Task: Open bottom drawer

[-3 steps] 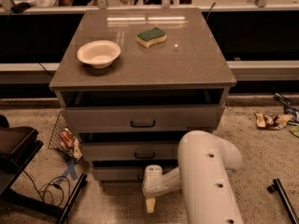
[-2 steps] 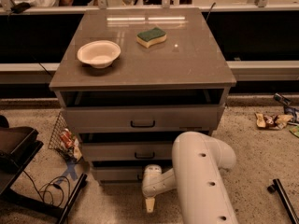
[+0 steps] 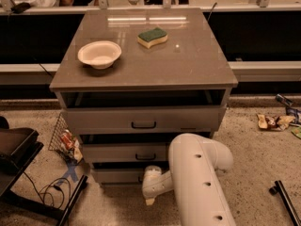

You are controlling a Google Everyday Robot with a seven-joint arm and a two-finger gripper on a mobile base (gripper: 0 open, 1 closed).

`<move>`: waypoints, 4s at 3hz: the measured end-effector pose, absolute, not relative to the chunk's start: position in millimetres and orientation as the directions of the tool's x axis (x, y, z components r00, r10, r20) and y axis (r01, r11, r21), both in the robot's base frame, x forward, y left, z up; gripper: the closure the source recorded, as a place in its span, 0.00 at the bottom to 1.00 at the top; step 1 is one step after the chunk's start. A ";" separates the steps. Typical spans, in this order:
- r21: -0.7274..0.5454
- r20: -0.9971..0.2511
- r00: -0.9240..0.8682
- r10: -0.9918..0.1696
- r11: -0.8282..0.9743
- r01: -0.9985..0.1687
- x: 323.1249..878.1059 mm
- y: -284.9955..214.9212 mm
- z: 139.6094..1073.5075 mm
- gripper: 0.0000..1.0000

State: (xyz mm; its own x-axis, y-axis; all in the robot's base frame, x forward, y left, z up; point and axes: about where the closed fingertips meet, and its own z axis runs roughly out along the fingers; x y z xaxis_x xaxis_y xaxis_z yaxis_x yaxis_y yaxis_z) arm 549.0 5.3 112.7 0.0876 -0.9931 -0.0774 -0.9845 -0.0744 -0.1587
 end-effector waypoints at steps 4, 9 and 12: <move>-0.155 -0.078 0.087 -0.993 -0.074 -0.985 546.1 4.6 111.3 1.00; -0.139 -0.075 0.014 -0.997 -0.004 -0.990 501.5 -23.5 131.3 1.00; -0.139 -0.075 0.009 -0.997 0.001 -0.990 498.3 -24.3 133.1 1.00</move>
Offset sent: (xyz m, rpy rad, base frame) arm -0.0030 -0.0011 0.0000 0.0035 0.0033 -0.0021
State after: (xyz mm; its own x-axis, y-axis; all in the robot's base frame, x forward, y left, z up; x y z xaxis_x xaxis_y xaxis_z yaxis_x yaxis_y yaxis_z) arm 498.3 -24.3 133.1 0.0095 -0.9971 -0.0753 -0.9904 0.0010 -0.1386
